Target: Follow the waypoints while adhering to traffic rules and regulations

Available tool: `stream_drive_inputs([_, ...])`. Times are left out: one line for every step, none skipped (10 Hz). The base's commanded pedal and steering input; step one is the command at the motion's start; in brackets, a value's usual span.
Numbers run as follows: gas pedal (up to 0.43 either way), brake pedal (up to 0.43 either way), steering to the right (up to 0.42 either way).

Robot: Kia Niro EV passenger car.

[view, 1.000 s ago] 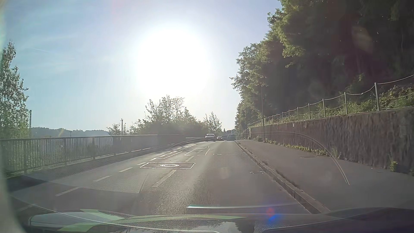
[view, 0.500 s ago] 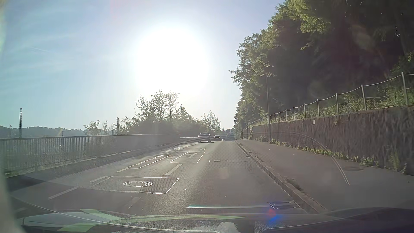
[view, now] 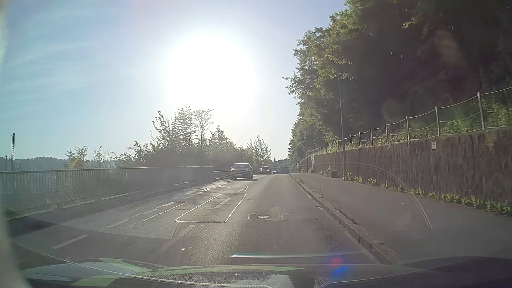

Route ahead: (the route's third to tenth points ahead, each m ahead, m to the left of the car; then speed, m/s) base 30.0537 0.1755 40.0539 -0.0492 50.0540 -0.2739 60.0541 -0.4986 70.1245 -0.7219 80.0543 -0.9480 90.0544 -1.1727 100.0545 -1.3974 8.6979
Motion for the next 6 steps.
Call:
stream_drive_inputs([0.197, 0.000, -0.002])
stream_drive_inputs([0.197, 0.000, -0.002])
stream_drive_inputs([0.197, 0.000, -0.002])
stream_drive_inputs([0.197, 0.000, 0.002])
stream_drive_inputs([0.197, 0.000, 0.004])
stream_drive_inputs([0.197, 0.000, 0.003])
